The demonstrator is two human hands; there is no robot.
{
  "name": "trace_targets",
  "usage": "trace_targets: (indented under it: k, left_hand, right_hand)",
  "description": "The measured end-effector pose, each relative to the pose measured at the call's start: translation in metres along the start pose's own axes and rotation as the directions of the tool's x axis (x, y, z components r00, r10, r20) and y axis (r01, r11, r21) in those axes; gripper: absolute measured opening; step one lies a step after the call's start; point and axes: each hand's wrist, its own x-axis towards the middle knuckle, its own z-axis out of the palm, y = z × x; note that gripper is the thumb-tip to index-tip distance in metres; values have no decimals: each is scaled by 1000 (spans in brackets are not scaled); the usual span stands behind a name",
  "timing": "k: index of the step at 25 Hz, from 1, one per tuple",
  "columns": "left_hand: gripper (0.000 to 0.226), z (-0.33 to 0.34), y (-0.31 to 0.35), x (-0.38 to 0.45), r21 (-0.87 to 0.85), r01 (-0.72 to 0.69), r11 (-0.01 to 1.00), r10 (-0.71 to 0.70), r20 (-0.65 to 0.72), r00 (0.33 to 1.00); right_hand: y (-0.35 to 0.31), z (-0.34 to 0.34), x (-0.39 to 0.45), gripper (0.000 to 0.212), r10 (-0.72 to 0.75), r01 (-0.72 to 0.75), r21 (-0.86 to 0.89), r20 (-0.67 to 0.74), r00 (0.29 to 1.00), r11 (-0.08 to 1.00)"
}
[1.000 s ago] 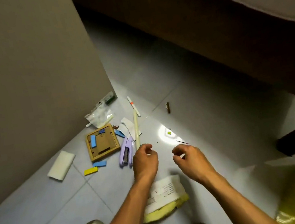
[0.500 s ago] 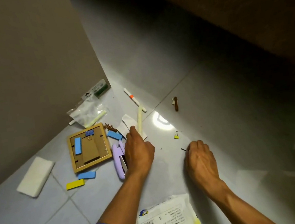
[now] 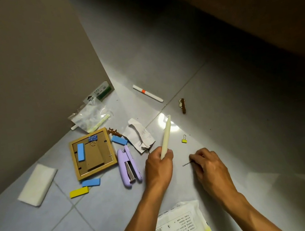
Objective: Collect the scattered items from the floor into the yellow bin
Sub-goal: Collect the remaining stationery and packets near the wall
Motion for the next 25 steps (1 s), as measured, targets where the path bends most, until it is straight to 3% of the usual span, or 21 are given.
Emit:
trace_targets:
  k: [2, 5, 8, 10, 15, 17, 19, 21, 25]
  left_hand:
    - [13, 3, -4, -4, -187, 71, 980, -57, 81, 995]
    - [8, 4, -6, -11, -344, 133, 930, -116, 71, 991]
    - [17, 6, 1, -13, -455, 153, 877, -136, 71, 988]
    - [16, 7, 11, -13, -491, 156, 857, -103, 134, 986]
    - [8, -5, 29, 0, -577, 134, 806, -112, 75, 991]
    - [8, -14, 35, 12, -568, 121, 814, -127, 30, 992]
    - [10, -21, 40, 22, -571, 107, 814, -118, 18, 993]
    - [12, -28, 46, 31, -596, 103, 797, -106, 30, 994]
    - [17, -39, 56, 54, -628, 116, 769, -127, 28, 991]
  right_hand:
    - [1, 2, -4, 16, -38, 38, -132, -2, 999, 991]
    - [-8, 3, 1, 13, 103, -84, -166, 112, 988, 983]
    - [-24, -5, 11, 14, 216, -241, 196, 140, 966, 951]
    - [-44, -12, 15, 15, 181, -200, 450, 86, 980, 870]
    - [-56, -32, 49, 13, 71, -118, 616, 101, 992, 779]
    - [-53, -35, 86, 10, 180, -168, 524, 29, 983, 835]
    - [-48, -34, 128, 27, 284, -262, 252, -52, 958, 931]
    - [-45, -29, 162, 34, 282, -282, 4, -51, 958, 959]
    - [-38, -19, 198, 33, 254, -247, -101, 58, 966, 964]
